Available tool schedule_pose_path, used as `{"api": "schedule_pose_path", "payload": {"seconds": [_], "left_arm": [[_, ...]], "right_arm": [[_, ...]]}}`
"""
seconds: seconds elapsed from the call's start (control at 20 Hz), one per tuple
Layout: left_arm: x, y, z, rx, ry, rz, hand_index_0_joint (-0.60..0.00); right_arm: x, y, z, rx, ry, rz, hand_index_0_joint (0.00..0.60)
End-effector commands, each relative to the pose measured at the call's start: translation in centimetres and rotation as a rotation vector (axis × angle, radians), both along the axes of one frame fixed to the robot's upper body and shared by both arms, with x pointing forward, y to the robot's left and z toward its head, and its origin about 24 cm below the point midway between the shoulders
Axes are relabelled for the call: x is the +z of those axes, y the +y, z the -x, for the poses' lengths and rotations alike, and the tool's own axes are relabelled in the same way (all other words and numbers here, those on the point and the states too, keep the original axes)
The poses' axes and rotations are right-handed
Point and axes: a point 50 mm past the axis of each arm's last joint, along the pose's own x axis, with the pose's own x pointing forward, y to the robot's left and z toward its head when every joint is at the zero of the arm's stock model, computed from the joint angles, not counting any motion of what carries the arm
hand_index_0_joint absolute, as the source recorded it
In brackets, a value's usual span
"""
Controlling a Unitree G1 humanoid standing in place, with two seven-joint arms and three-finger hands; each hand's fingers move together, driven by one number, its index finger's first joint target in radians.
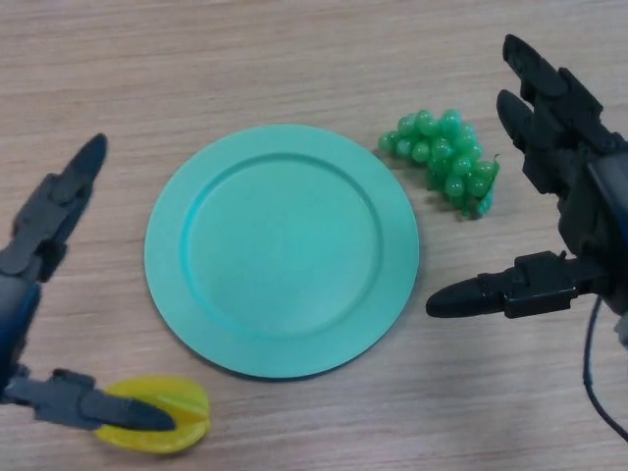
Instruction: Pick up the yellow starfruit and place it on the plate
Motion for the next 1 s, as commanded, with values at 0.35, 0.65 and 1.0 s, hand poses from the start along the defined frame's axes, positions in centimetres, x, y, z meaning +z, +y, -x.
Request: {"api": "schedule_pose_path", "payload": {"seconds": [0.35, 0.65, 1.0], "left_arm": [[-1.0, -0.3, 3.0, 0.021, -0.169, -0.153, 0.0], [-4.0, 0.6, 2.9, 0.04, -0.123, -0.18, 0.0], [-6.2, -0.7, 2.5, 0.005, -0.085, -0.162, 0.0]], "right_arm": [[3.7, 0.5, 1.0, 0.043, -0.27, -0.071, 0.0], [3.7, 0.1, 0.9, 0.032, -0.276, -0.091, 0.0], [3.6, 0.2, 1.3, 0.061, -0.265, -0.093, 0.0]]}}
